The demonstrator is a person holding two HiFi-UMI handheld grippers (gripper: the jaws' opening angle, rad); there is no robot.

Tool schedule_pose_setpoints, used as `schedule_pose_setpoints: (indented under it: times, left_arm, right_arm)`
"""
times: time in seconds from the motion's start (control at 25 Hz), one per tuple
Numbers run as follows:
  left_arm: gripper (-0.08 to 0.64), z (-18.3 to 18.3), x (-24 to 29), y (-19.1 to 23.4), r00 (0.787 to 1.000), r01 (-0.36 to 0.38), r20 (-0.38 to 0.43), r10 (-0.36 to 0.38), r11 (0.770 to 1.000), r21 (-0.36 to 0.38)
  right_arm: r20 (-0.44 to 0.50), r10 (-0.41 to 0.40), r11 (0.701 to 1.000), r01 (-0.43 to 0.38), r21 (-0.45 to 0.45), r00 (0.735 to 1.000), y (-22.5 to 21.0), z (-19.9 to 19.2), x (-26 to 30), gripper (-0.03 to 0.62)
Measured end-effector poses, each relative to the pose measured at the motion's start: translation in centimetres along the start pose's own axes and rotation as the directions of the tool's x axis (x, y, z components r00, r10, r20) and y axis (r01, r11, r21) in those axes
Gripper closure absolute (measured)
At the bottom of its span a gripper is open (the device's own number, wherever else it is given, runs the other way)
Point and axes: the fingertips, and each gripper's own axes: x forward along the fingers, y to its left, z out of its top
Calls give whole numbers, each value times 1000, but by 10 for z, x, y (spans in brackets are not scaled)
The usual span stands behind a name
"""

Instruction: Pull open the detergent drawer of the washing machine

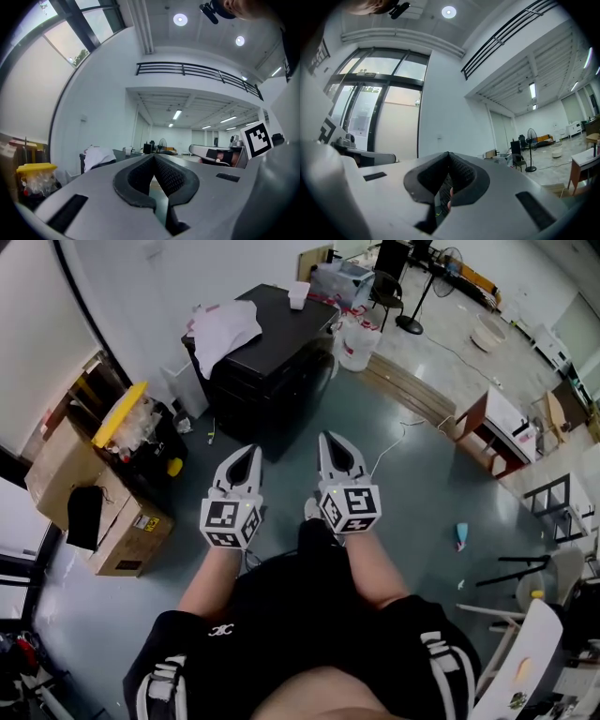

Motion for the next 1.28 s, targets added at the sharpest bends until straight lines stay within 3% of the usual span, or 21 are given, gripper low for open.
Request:
schedule_pose_setpoints:
  times: [0.28, 1.28]
  left_arm:
    - [560, 0, 63, 31, 999, -44, 9, 44, 999, 32]
    - [560, 14, 383, 101, 989, -148, -22, 149, 988, 51]
  right_arm:
    - [18, 56, 998, -56, 10, 998, -29, -11, 72, 589]
    - [-9, 195, 976, -193, 97, 981, -231, -34, 343, 589]
